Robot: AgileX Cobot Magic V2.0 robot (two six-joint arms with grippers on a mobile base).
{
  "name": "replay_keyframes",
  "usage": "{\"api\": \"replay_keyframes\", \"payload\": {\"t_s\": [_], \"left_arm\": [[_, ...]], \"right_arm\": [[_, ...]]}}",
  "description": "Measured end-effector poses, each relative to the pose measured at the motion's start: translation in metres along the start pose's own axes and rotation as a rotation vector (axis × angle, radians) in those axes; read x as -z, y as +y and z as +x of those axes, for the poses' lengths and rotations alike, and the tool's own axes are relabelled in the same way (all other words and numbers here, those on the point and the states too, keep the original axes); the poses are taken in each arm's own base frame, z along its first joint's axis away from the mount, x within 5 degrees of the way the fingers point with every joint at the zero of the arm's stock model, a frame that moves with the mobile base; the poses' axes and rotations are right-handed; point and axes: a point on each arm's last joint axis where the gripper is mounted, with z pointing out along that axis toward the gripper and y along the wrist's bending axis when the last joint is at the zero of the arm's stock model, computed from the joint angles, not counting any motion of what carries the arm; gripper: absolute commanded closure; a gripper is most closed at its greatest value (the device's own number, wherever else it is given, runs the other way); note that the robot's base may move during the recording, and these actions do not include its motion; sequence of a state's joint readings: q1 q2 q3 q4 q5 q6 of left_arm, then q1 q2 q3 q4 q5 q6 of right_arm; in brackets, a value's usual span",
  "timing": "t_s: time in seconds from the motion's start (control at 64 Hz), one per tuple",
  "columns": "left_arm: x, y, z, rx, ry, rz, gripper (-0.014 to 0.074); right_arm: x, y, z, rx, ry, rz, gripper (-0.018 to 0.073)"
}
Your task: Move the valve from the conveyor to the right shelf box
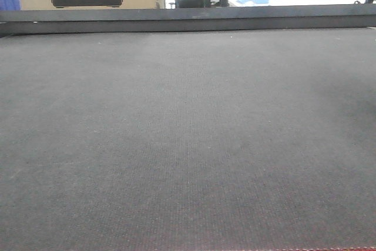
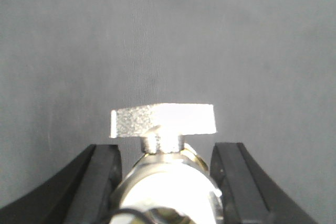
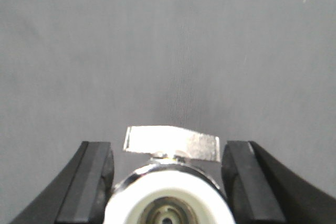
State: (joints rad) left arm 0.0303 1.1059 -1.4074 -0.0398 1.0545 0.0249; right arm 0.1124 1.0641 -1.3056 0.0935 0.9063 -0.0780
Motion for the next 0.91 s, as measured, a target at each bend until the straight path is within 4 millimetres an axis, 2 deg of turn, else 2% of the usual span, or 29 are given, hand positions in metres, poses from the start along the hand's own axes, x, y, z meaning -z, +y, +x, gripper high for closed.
{"api": "replay_keyframes", "payload": {"t_s": [0.125,0.281,0.906], "left_arm": [[0.015,0.0,-0.003,-0.001,-0.096,-0.002,0.0708],[0.025,-0.001,-0.006,-0.002,-0.165,-0.003,0.0708],[0.025,-0.001,-0.007,-0.001,-0.177,-0.003,0.0708]], "right_arm": [[0.013,0.001,-0.01,0.004,-0.056,0.001,0.0713],[0.014,0.001,-0.011,0.004,-0.06,0.001,0.0713],[0.014,0.001,-0.012,0.004,-0.066,0.002,0.0713]]}}
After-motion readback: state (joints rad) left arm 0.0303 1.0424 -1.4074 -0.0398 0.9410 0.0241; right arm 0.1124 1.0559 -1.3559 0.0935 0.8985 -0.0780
